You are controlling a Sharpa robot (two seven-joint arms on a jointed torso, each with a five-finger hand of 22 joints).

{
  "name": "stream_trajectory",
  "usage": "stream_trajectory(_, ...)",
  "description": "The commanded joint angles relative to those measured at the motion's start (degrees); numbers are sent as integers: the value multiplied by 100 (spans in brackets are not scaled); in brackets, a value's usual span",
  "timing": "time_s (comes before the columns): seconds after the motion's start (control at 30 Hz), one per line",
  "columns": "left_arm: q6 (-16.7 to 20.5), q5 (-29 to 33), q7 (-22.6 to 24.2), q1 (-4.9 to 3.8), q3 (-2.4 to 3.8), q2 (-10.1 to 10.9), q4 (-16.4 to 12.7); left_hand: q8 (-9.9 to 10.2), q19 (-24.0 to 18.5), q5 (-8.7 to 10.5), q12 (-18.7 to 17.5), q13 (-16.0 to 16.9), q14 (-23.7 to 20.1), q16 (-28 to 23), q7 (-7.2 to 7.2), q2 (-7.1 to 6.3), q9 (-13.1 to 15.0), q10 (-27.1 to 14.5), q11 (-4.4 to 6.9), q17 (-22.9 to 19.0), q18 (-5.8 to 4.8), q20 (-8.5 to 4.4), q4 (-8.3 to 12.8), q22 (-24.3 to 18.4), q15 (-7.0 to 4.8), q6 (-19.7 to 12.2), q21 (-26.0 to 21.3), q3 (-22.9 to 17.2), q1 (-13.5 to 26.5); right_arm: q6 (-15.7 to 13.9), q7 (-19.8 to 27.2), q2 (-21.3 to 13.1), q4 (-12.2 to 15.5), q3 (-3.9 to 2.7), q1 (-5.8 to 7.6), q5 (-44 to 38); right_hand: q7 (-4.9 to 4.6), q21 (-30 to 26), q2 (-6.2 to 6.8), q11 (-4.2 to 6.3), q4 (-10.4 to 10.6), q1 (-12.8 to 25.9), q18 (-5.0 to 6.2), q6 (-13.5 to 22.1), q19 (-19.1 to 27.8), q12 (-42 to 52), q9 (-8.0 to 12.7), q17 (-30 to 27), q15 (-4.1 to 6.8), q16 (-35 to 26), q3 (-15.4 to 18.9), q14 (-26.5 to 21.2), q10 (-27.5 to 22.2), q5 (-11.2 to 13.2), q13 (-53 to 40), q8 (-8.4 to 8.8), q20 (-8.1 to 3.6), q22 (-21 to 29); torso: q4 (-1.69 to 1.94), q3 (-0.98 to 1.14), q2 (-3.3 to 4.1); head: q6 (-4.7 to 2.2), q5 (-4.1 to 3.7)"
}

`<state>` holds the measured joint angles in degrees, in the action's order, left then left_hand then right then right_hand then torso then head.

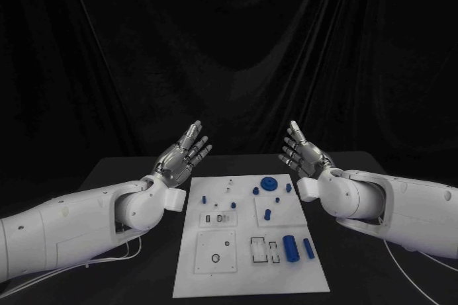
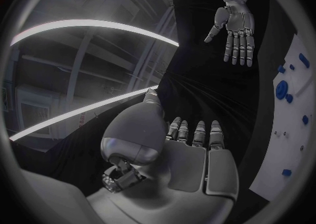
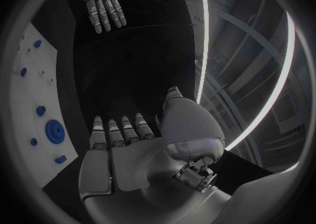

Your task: Assemble the parts on the task board

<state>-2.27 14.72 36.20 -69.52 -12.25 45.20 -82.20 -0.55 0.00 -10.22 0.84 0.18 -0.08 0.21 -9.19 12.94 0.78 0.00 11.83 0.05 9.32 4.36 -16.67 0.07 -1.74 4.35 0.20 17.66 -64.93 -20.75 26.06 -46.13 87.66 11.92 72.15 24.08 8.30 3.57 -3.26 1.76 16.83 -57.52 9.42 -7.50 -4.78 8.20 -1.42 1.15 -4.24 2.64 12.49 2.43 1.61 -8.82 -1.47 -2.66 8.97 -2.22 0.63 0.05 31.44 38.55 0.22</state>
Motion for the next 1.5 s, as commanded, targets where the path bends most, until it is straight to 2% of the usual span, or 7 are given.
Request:
stream_trajectory(0.03, -338, -30, 72, 8, 9, 37, 12, -30, 0, -52, 17, 7, 8, -21, 17, 12, 7, -2, -68, -5, 78, 165, -3, -7, -309, 42, -20, -43, -80, 475, -416, -4, -103, -5, 12, -201, -555, 1296, 229, -569, -8, -101, 44, -759, -2233, 1146, -121, 447, -568, 1260, -132, 1770, 737, -20, -178, -330, 614, -626, 5, -3, 5, 187, -24)
stream_trajectory(0.47, -155, -157, 30, -6, 11, 319, -156, -49, 29, -698, 142, 35, 8, -21, 223, 14, 23, 18, -305, -5, 104, 552, -7, 15, 209, 149, 9, -99, -287, 788, -1373, 39, -481, -5, 208, -725, -1037, 2287, 169, -843, -710, -1363, 120, -2592, -4976, 2369, -295, 550, -287, 2086, -275, 5073, 2301, -664, -229, -1072, 425, -778, -9, -5, -3, 719, -14)
stream_trajectory(0.7, 87, -163, 101, -40, 11, 770, -508, -60, 93, -1660, 251, 56, 15, -9, 332, -24, 35, 49, -432, 1, 99, 663, -3, 46, 348, 250, 60, -231, -681, 787, -2436, 49, -409, -5, 723, -1715, -1295, 3607, -51, -738, -1094, -2010, 114, -3784, -6718, 2013, -284, 876, 400, 2723, -55, 7451, 4440, -1218, -179, -1264, -334, -1361, 10, -7, 13, 938, -12)
stream_trajectory(0.9, -37, -303, 364, -85, 12, 1117, -749, -61, 63, -1840, 243, 54, 19, -2, 380, -5, 35, 53, -520, 4, 98, 651, 14, 30, 435, 261, 37, -332, -888, 1100, -3317, 121, -451, -5, 1180, -3921, -1155, 4204, -161, -657, -1266, -2595, 110, -4142, -6859, 1226, -244, 1074, 566, 2734, 63, 8030, 5071, -1357, -201, -986, -453, -1721, 21, -39, 100, 1053, -42)
stream_trajectory(1.0, -72, -479, 397, -126, 12, 1203, -795, -62, 66, -1866, 246, 54, 19, -2, 395, -8, 36, 58, -532, 4, 99, 667, 10, 32, 459, 271, 40, -344, -914, 1213, -3580, 149, -457, -5, 1327, -5672, -1095, 4621, -179, -628, -1250, -2812, 83, -4136, -6969, 882, -246, 1273, 639, 2953, -22, 8222, 5216, -674, -205, -807, -513, -2074, 33, -52, 197, 1031, -54)
stream_trajectory(1.17, -187, -603, 268, -214, 12, 1281, -844, -81, 67, -1941, 240, 52, 17, -5, 506, -25, 51, 63, -563, 2, 97, 709, 12, 31, 493, 376, 40, -380, -1010, 1499, -3644, 183, -399, -5, 1433, -9220, -845, 6950, -51, -489, -1089, -2927, -359, -4177, -7818, 326, -254, 3259, 777, 5388, -287, 8395, 5633, -520, -208, -542, -683, -5426, 55, -69, 354, 963, -34)
stream_trajectory(1.5, -310, -654, 144, -294, 12, 1308, -843, -87, 96, -1964, 249, 55, 25, 6, 533, -26, 54, 70, -589, 7, 100, 778, 6, 46, 507, 416, 66, -399, -1059, 1550, -3311, 491, -542, -6, 1410, -12166, -906, 7105, 158, -445, -1084, -3075, -361, -4477, -7700, -131, -268, 3790, 817, 5997, -636, 8204, 5582, -504, -212, -450, -694, -5603, 158, -105, 577, 957, -151)
